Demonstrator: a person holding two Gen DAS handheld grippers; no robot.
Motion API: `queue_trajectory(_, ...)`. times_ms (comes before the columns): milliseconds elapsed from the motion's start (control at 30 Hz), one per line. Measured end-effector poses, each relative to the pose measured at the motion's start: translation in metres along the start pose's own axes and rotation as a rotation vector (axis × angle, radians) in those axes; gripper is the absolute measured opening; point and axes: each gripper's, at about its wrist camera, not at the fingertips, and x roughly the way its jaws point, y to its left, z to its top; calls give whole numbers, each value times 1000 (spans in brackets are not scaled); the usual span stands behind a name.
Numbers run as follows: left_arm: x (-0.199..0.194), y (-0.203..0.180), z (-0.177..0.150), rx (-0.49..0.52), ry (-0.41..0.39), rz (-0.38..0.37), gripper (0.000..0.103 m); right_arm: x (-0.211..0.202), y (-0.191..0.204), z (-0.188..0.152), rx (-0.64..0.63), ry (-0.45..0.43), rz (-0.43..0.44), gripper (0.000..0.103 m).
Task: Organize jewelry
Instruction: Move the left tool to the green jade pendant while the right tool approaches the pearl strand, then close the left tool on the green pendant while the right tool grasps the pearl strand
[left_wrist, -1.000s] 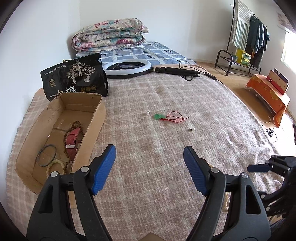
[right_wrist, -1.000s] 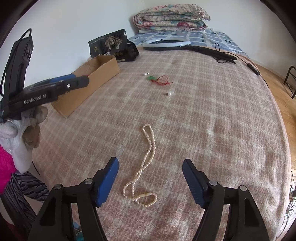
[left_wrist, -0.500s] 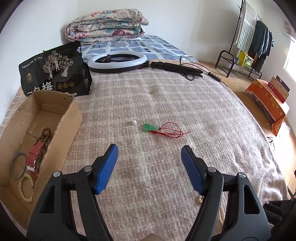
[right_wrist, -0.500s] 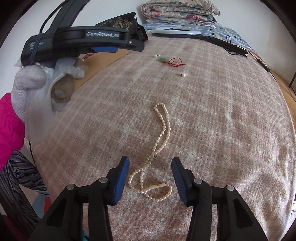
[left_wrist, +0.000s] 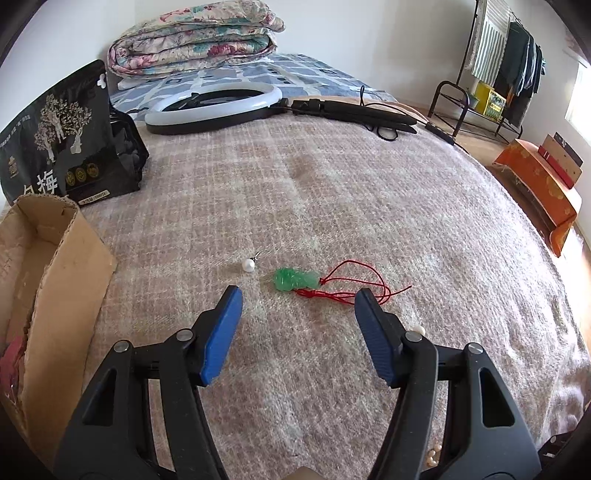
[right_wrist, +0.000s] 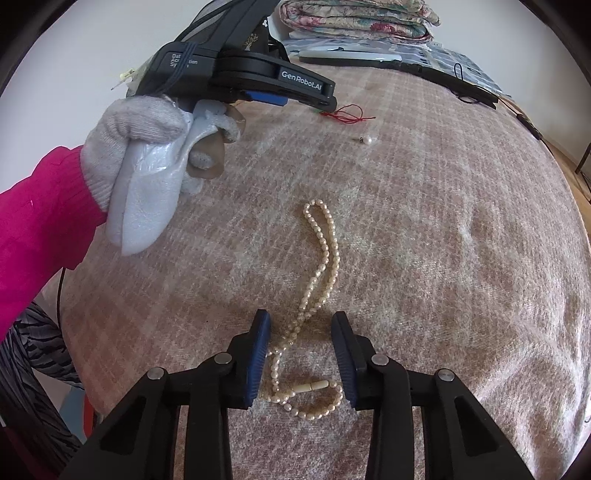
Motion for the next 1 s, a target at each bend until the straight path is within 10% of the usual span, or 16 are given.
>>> queue_trajectory(700, 26, -6, 0, 70, 20, 10, 35, 4, -9, 0, 16, 11, 24, 27)
queue_trajectory(1000, 26, -8, 0, 87, 12, 10, 16, 6, -11, 0, 16, 12, 34, 5)
